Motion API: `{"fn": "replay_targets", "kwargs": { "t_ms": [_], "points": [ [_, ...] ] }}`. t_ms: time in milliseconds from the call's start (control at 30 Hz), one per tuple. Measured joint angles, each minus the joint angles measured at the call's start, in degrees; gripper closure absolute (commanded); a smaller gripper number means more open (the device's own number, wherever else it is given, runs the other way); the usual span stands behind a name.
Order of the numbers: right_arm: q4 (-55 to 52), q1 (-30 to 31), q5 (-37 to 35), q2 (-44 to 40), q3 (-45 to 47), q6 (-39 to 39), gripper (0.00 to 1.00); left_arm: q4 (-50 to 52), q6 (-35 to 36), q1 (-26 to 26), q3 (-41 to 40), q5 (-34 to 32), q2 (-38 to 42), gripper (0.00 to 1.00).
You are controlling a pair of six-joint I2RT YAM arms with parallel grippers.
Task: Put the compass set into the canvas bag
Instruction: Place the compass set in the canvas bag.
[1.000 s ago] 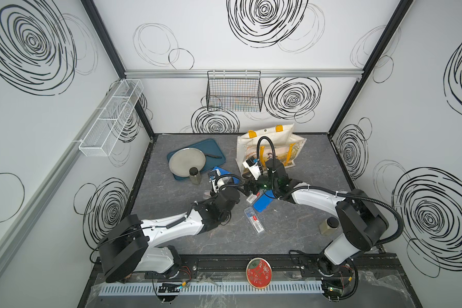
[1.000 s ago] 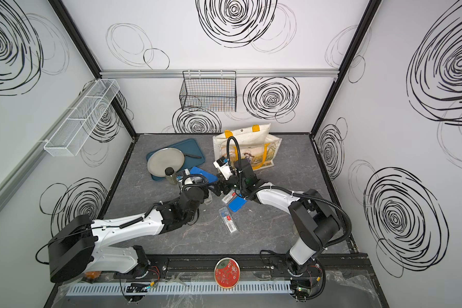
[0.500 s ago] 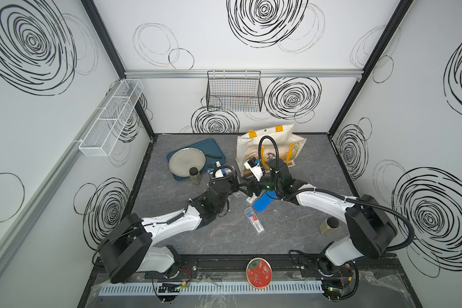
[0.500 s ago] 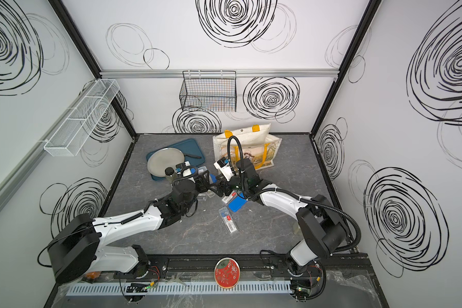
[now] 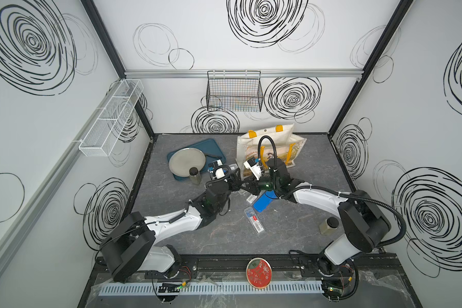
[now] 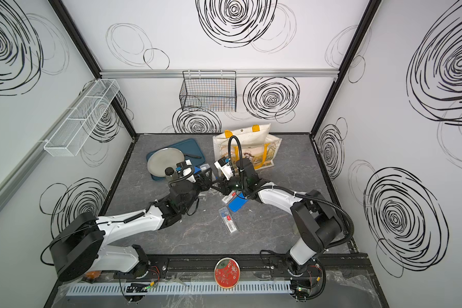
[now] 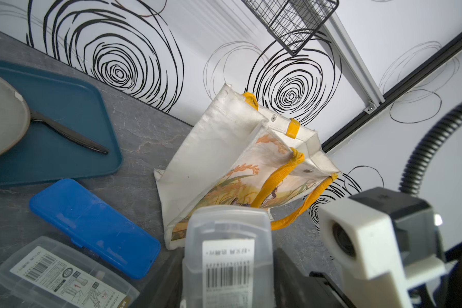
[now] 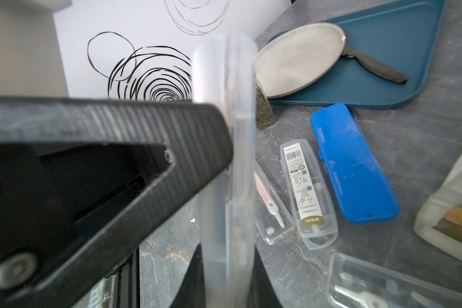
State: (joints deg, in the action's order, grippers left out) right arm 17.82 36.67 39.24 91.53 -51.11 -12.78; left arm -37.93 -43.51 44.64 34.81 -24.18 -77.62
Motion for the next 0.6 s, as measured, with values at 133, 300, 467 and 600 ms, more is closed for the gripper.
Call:
{"fn": "replay_targets", "kwargs": {
  "t_ms": [133, 300, 467, 600],
  "points": [
    [-1.4, -1.7, -0.9, 0.0, -2.7, -0.7, 0.91, -0.6, -0.5, -0.8, -0.9, 1.0, 0.9, 0.01],
    [-6.9, -3.5, -6.7, -0.8, -9.9, 0.2, 0.94, -0.7, -0.7, -4.5, -5.1, 1.7, 8.0, 0.01],
    [-12.5, -6.1, -14.2, -2.7, -20.7, 2.2, 0.94, 1.0, -0.2, -7.3, -6.0, 2.9, 14.2, 0.01],
    [-18.4, -11.6, -17.3, -2.1, -31.5, 4.2, 0.94, 3.7, 0.7, -7.4, -6.0, 4.8, 14.3, 0.01]
  ]
}}
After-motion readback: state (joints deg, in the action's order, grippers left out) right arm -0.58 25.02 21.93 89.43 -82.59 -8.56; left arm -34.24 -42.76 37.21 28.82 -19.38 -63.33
